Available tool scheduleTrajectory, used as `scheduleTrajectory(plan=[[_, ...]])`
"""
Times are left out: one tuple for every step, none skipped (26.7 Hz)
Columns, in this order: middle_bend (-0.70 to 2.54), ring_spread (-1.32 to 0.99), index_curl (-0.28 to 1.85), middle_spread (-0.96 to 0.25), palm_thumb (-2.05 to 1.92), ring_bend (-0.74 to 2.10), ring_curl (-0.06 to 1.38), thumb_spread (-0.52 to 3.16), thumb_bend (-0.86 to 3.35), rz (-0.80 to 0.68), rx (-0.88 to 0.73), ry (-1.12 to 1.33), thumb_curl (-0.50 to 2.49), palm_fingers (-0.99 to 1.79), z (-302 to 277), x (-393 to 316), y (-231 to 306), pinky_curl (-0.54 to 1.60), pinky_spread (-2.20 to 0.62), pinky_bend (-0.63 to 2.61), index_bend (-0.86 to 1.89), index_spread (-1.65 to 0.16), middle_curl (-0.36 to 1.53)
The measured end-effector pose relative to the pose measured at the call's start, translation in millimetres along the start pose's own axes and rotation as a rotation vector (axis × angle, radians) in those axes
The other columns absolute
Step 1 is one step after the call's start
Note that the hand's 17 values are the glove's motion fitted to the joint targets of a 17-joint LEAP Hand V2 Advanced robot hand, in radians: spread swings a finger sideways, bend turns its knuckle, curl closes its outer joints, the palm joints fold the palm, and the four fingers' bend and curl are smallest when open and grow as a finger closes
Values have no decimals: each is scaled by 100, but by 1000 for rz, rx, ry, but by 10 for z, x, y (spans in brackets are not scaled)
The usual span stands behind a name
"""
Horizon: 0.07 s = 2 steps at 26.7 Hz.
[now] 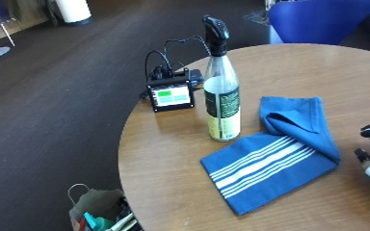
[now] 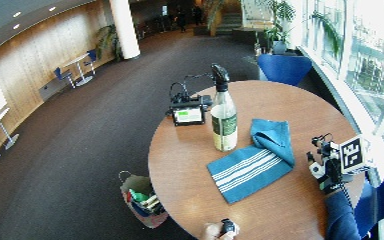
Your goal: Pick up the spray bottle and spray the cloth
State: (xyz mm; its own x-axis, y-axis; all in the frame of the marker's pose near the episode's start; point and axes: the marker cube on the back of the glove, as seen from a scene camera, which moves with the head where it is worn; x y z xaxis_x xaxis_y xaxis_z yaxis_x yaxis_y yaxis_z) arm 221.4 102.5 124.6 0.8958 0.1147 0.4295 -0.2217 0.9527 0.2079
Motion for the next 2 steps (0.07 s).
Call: scheduleTrajectory(plan=[[38, -11, 27, -5, 78, 42, 34, 119, 0, -7, -15, 6, 59, 79, 29, -29, -26, 32, 11, 31, 19, -33, 39], [37, -11, 27, -5, 78, 41, 34, 119, 0, -12, -26, 9, 58, 79, 47, -47, -39, 31, 11, 30, 18, -33, 39]])
